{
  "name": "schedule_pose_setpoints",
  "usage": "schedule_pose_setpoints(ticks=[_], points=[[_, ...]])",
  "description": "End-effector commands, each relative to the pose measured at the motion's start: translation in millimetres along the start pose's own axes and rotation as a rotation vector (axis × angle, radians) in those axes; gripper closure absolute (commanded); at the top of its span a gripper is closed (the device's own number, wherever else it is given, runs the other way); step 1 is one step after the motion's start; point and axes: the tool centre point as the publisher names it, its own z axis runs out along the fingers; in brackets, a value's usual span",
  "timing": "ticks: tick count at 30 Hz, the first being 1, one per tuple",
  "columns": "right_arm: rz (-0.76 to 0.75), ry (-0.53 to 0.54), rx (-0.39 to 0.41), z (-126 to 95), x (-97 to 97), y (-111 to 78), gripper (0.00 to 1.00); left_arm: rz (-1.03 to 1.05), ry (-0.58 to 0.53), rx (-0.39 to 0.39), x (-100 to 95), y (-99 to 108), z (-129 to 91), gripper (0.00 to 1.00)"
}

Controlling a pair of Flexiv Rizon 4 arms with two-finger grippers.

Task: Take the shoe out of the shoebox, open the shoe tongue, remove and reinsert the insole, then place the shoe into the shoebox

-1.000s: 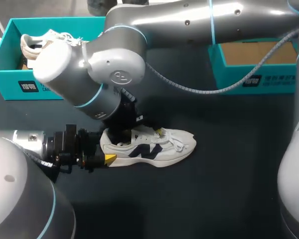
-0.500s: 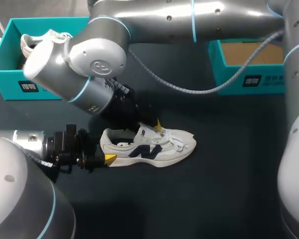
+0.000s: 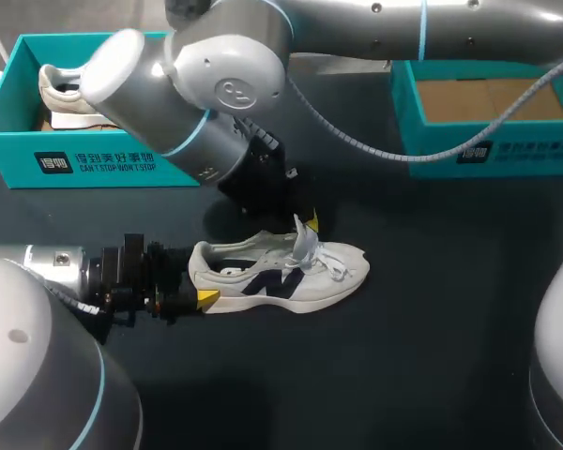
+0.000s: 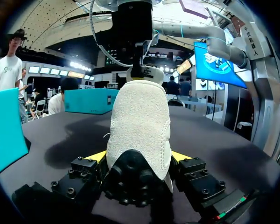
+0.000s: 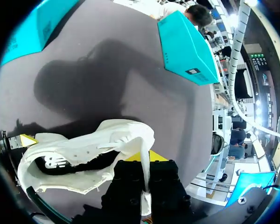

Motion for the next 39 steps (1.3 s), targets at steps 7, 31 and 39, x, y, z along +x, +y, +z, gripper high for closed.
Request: schedule_pose_setpoints(ticks=[7, 31, 39], points=[[0.443, 0.232, -0.014, 35.9, -28.6, 4.2, 1.00, 0.000, -0.002, 0.000, 0.3, 1.2, 0.3, 1.00], [0.481, 0.178, -0.023, 96.1, -8.6, -3.1, 0.00, 0.000, -0.002, 0.000, 0.3, 1.2, 0.3, 1.00], [0.519, 0.216, -0.088, 62.0, -32.5, -1.8, 0.00, 0.000, -0.002, 0.000, 0.3, 1.2, 0.3, 1.00]])
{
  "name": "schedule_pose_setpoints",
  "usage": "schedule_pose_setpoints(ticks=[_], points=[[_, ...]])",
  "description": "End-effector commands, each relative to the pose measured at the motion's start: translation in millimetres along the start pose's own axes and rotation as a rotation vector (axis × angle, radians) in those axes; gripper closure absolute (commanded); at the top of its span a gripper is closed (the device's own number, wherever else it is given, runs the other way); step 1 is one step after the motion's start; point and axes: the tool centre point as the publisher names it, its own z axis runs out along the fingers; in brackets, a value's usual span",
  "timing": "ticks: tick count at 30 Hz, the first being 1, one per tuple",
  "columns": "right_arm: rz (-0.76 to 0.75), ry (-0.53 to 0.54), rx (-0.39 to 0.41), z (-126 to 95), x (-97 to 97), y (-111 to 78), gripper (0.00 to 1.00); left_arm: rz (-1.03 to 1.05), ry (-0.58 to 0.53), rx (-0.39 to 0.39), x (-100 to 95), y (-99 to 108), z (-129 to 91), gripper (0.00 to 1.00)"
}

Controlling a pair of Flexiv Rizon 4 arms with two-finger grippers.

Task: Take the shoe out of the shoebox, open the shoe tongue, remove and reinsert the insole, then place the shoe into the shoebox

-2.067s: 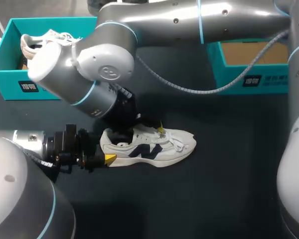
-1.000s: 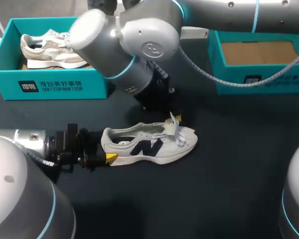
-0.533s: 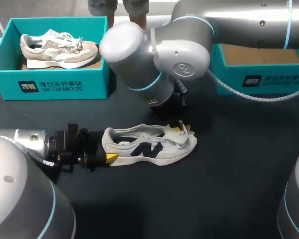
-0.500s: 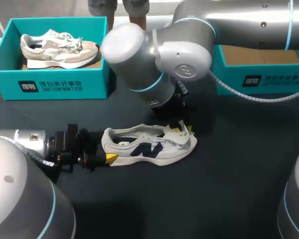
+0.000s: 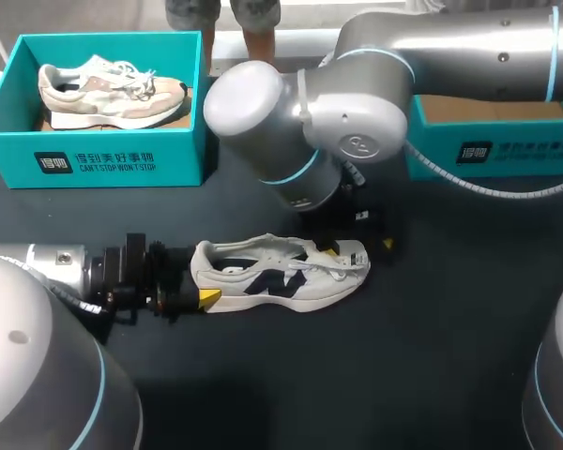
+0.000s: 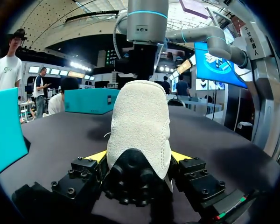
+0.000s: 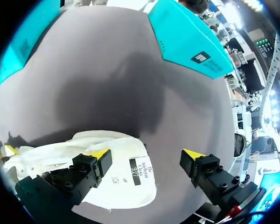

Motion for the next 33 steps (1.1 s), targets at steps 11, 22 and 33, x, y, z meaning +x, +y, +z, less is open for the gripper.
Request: schedule_pose_setpoints(ticks=[11, 22, 33], points=[[0.201, 0.116, -0.240, -120.5, -6.6, 10.9, 0.00, 0.001, -0.001, 0.001, 1.5, 1.2, -1.9, 1.00], [-0.360, 0.269, -0.344, -184.2, 43.7, 14.2, 0.00, 0.001, -0.001, 0.001, 1.5, 1.2, -1.9, 1.00], [-0.939, 0.332, -0.337, -219.1, 87.6, -5.1, 0.00, 0.001, -0.001, 0.001, 1.5, 1.2, -1.9, 1.00]])
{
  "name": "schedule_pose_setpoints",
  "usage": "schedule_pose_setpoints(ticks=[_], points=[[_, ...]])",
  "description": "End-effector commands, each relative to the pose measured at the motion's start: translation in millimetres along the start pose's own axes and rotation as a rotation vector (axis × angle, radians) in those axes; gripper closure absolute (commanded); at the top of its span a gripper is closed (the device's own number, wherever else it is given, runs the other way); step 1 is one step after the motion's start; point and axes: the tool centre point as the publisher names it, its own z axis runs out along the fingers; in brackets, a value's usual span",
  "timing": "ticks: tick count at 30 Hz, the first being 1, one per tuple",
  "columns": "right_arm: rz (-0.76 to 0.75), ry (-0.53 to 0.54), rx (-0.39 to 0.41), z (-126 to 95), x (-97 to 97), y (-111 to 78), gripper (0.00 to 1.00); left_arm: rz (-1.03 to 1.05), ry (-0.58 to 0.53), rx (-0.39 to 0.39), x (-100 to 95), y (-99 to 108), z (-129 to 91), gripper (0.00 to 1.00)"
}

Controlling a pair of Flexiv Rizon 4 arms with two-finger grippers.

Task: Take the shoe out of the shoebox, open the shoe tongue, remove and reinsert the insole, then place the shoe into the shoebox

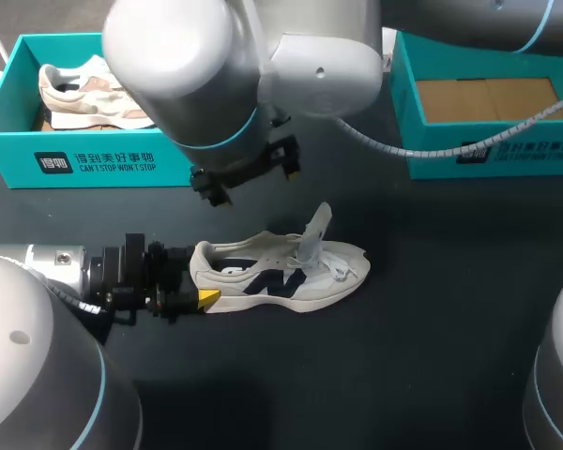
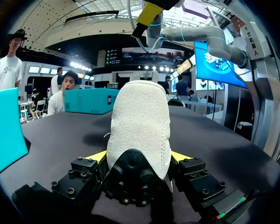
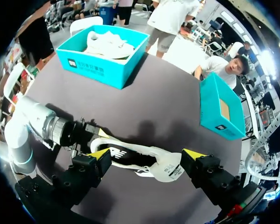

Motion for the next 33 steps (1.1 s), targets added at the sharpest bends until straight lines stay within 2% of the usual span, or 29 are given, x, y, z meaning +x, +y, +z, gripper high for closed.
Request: schedule_pose_setpoints(ticks=[1, 15, 19, 22, 23, 24, 25, 28, 30, 33], points=[[-0.506, 0.153, 0.066, -2.4, 14.3, 5.3, 0.00, 0.001, -0.001, 0.001, 1.3, 0.9, -0.6, 1.00], [-0.506, 0.153, 0.066, -2.4, 14.3, 5.3, 0.00, 0.001, -0.001, 0.001, 1.3, 0.9, -0.6, 1.00], [-0.608, 0.199, -0.021, 4.0, 20.1, 0.7, 0.00, 0.001, -0.001, 0.001, 1.3, 0.9, -0.6, 1.00], [-0.658, 0.180, -0.031, 7.8, 21.7, -2.7, 0.00, 0.001, -0.001, 0.001, 1.3, 0.9, -0.6, 1.00], [-0.652, 0.179, -0.022, 10.2, 20.9, -4.5, 0.27, 0.001, -0.001, 0.001, 1.3, 0.9, -0.6, 1.00], [-0.662, 0.187, -0.021, 12.3, 20.6, -6.3, 0.67, 0.001, -0.001, 0.001, 1.3, 0.9, -0.6, 1.00], [-0.655, 0.184, -0.011, 14.4, 20.3, -8.2, 1.00, 0.001, -0.001, 0.001, 1.3, 0.9, -0.6, 1.00], [-0.668, 0.201, -0.005, 18.3, 21.8, -13.0, 1.00, 0.001, -0.001, 0.001, 1.3, 0.9, -0.6, 1.00], [-0.707, 0.167, 0.048, 20.3, 24.1, -16.5, 1.00, 0.001, -0.001, 0.001, 1.3, 0.9, -0.6, 1.00], [-0.707, 0.167, 0.048, 20.3, 24.1, -16.5, 1.00, 0.001, -0.001, 0.001, 1.3, 0.9, -0.6, 1.00]])
